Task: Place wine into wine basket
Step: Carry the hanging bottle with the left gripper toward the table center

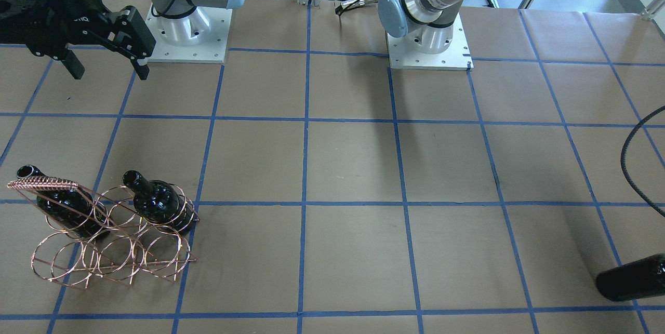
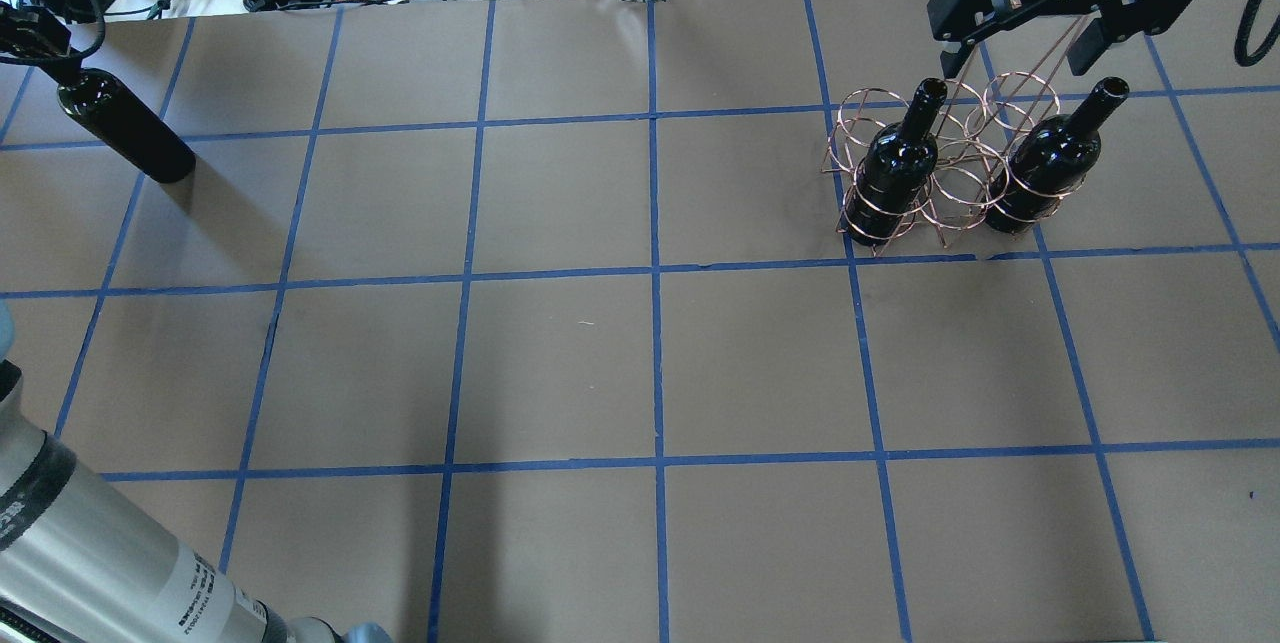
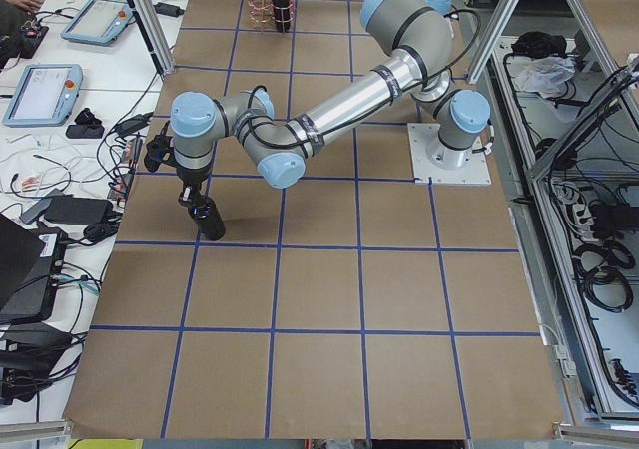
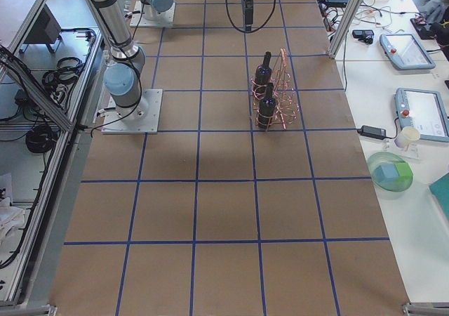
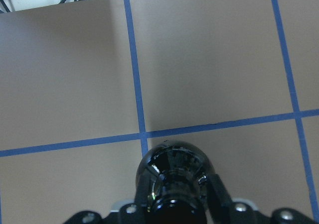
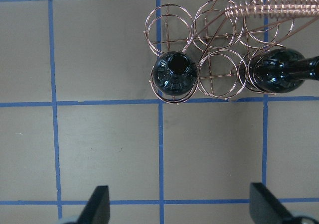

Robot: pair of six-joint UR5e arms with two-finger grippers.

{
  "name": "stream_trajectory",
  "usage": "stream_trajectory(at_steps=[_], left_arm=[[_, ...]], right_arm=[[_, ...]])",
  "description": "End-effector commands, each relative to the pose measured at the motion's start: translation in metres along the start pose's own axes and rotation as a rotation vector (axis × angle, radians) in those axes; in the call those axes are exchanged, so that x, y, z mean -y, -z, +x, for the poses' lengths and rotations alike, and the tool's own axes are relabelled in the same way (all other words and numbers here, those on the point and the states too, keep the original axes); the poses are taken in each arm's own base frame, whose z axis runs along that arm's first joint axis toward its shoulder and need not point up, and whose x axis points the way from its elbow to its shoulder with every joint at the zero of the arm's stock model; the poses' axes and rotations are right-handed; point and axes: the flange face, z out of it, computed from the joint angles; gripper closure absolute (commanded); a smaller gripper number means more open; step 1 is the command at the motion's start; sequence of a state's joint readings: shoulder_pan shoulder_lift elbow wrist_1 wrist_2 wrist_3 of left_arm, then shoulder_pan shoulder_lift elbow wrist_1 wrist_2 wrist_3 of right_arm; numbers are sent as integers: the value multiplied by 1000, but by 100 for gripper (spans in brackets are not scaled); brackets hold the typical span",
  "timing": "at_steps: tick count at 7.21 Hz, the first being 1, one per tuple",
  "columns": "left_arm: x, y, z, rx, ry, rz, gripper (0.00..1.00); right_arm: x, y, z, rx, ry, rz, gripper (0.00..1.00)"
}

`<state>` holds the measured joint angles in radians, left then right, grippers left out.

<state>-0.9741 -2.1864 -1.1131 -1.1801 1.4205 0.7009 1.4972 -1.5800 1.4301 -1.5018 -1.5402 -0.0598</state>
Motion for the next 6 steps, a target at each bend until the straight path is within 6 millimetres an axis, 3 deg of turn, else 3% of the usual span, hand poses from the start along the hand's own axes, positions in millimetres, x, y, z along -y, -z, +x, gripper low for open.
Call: stream_trajectory(at_steps=[1, 3, 4, 6], left_arm=[[-1, -1, 1, -4, 5, 0, 100], [0, 19, 6, 7, -1, 14, 100], [-3, 44, 14, 6, 4, 11, 100], [-1, 87, 51, -18, 77, -6, 100]], right_arm=[[0, 0, 0, 0, 0, 0, 0], [0, -1, 0, 0, 0, -1, 0], [0, -1, 0, 0, 0, -1, 0], [0, 0, 0, 0, 0, 0, 0]])
